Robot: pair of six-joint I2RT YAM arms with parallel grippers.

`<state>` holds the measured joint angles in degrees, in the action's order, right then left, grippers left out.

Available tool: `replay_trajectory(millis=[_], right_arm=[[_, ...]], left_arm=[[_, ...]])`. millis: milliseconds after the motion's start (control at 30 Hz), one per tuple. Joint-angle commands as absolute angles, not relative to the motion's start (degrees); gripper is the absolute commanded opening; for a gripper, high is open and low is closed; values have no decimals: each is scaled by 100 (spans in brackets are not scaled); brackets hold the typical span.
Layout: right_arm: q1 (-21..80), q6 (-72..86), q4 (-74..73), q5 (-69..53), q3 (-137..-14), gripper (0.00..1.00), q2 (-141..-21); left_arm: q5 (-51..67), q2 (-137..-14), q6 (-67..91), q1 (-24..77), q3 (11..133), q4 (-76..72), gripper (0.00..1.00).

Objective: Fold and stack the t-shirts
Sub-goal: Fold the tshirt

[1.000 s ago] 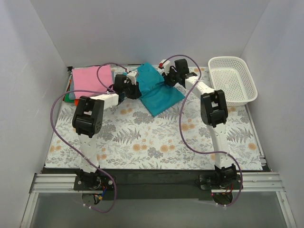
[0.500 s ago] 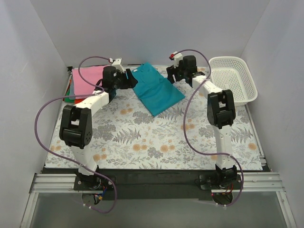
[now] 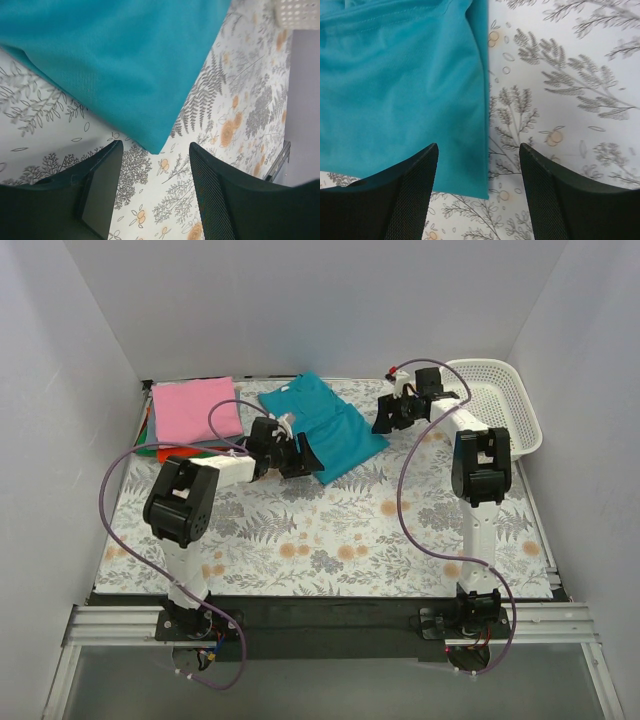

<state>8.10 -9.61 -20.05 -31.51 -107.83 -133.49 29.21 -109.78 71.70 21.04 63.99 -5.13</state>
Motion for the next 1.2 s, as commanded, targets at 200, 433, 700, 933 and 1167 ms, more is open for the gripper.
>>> replay_trajectory(millis=[200,433,700,933,1167], right_arm=[[879,-949,-2627,-3313,-10257,52,-13403],[861,-1580,-3278,-3428,-9064,6,-12640],[861,-2794,-4254,-3463,-6532,14,-10548],[668,-3453,-4483,-3462,-6169,46,-9572],[615,-3736,-4412,-4850,-7625,46,-10579]], left_arm=[[2698,-11750,7532,2373,6759,156,44],[3305,-11490,7041,2417,6408,509,0],[4184,-9942,6750,2513,4616,1081,7],[3975,-8491,6576,2514,4385,1731,33],[3094,-8788,5776,2172,5132,1601,43]])
